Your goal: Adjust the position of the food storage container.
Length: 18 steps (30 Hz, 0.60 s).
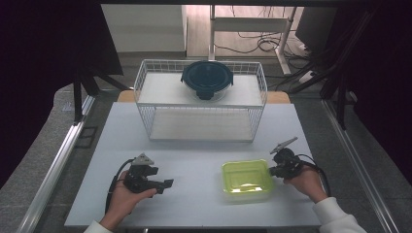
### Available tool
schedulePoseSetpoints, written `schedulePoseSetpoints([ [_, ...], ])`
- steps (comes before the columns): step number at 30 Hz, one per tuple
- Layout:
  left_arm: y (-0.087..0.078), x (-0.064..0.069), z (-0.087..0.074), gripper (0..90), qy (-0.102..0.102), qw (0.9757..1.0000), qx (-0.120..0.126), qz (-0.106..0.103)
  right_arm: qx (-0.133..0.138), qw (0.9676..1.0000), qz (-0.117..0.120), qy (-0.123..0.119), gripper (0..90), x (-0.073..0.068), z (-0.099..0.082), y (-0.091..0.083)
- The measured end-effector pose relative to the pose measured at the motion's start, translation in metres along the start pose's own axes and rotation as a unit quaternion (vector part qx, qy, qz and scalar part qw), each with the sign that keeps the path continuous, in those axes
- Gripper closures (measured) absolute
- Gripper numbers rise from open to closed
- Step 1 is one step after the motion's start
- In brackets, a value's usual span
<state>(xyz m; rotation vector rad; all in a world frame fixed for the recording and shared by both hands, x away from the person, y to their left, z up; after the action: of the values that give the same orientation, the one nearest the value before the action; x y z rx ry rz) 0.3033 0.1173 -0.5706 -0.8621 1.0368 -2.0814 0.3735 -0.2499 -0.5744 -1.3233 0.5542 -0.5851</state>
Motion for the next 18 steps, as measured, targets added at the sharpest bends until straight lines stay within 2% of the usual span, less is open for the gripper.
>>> schedulePoseSetpoints([
  [7, 0.0, 0.0, 0.0, 20.7, 0.0, 1.0, -0.001, -0.001, 0.002, 0.9996, 0.02, -0.018, 88.2, -0.026, 0.006, 0.006],
  [13, 0.001, 0.0, 0.0, 20.7, 0.0, 1.0, 0.0, -0.002, 0.009, 0.9991, 0.036, -0.021, 88.2, -0.038, 0.009, 0.007],
  [18, 0.001, 0.0, 0.0, 20.7, 0.002, 1.0, -0.004, -0.001, 0.017, 0.9975, 0.065, -0.022, 88.3, -0.05, 0.017, 0.01],
])
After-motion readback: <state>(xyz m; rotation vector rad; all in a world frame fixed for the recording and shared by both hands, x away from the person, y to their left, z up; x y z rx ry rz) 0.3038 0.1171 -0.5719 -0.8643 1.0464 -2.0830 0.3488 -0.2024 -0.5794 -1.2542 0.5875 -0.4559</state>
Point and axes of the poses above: each handheld gripper's, and its own axes: y roughly forward along the jaws, z roughly out of its top, x roughly to its right, the point moved 10 cm from there along y, roughly forward along the jaws, and after that the axes turned 14 degrees about -x, right-handed, at the moved point
